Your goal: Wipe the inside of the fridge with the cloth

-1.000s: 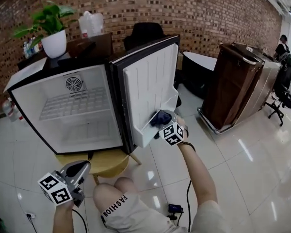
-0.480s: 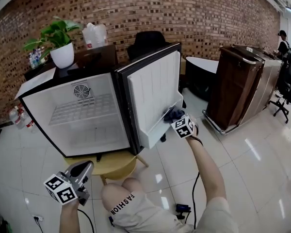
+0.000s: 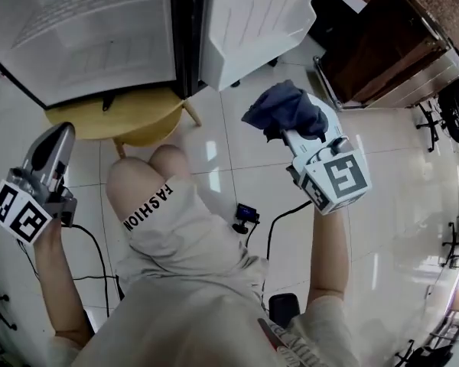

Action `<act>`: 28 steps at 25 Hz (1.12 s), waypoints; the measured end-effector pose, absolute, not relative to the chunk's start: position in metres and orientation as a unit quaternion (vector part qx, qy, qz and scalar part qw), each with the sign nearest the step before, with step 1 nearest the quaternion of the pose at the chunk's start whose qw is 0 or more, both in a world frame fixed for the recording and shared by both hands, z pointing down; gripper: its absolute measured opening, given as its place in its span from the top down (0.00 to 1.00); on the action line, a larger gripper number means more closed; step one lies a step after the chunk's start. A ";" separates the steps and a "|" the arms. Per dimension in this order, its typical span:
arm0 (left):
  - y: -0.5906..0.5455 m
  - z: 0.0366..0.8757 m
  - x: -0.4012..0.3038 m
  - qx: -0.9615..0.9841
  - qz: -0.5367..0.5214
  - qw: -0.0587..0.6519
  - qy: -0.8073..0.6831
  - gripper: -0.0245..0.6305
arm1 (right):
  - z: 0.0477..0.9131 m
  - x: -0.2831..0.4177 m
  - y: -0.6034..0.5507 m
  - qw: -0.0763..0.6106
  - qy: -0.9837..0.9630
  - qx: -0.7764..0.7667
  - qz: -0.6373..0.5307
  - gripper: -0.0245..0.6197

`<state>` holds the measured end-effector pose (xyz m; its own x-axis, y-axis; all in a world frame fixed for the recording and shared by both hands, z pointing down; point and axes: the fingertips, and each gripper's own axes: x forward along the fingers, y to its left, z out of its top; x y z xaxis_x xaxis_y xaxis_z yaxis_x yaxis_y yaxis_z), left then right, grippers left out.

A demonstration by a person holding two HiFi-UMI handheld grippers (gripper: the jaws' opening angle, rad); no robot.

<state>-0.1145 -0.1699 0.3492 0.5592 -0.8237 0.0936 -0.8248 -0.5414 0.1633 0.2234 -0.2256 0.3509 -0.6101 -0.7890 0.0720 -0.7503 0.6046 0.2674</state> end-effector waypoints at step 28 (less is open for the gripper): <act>-0.114 0.509 -0.162 0.844 0.013 0.149 -0.515 0.96 | 0.486 0.128 -0.116 0.041 -0.955 0.292 0.008 0.78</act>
<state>-0.1623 -0.1137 0.5093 0.4692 -0.8657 0.1744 -0.8732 -0.4253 0.2382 0.1279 -0.1164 0.4861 -0.8259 -0.5577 0.0830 -0.5591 0.8291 0.0083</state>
